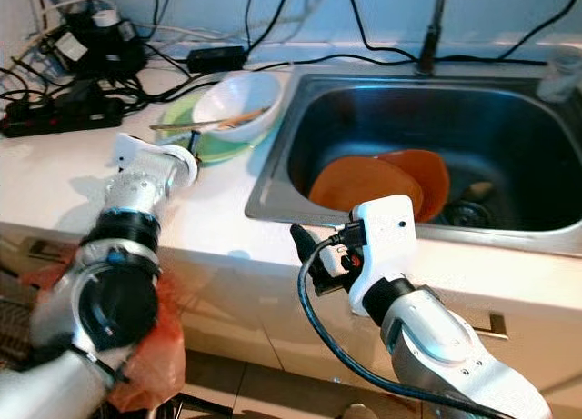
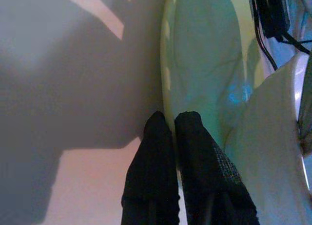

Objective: Kitchen organization

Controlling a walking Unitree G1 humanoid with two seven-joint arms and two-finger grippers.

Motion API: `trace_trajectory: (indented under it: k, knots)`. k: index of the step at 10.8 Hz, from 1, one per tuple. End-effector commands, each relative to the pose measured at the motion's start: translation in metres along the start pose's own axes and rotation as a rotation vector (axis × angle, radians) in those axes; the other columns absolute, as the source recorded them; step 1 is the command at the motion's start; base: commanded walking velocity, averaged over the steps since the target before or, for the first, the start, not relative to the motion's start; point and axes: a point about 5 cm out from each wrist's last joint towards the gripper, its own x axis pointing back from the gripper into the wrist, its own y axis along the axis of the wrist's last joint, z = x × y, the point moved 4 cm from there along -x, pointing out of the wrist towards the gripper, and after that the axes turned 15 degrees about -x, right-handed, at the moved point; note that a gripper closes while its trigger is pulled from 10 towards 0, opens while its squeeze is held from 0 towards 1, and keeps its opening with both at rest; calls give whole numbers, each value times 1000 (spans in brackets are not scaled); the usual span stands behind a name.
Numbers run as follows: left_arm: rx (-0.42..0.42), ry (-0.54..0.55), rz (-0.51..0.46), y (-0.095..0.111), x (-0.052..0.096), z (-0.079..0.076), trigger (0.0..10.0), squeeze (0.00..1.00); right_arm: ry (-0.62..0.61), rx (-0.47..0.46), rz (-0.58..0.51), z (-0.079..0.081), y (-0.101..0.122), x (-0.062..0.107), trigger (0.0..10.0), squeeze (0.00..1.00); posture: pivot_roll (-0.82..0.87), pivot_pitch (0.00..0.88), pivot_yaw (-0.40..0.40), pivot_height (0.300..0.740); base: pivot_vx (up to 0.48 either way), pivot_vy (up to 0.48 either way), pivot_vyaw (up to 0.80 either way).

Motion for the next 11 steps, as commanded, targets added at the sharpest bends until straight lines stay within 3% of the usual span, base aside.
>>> trace_trajectory:
  k: [1,6,9,10,11]
  knots:
    - [-65,154,160,-40,-4,35,0,0,17,-4,-6,3,1,-3,10000,0,-267,37,114,740,0,0,0]
    - [-108,142,206,-58,25,43,0,0,46,-5,-9,4,0,-10,10000,0,-225,29,106,740,0,0,0]
    - [-123,131,212,-57,38,45,0,0,48,-3,-12,3,0,-12,10000,0,-220,27,106,740,0,0,0]
    - [-130,116,218,-58,39,43,902,643,48,-2,-13,2,0,-13,10000,0,-220,24,106,740,0,0,0]
    - [-135,89,229,-60,41,38,10000,1000,49,-2,-14,2,0,-13,10000,0,-220,22,106,740,0,0,0]
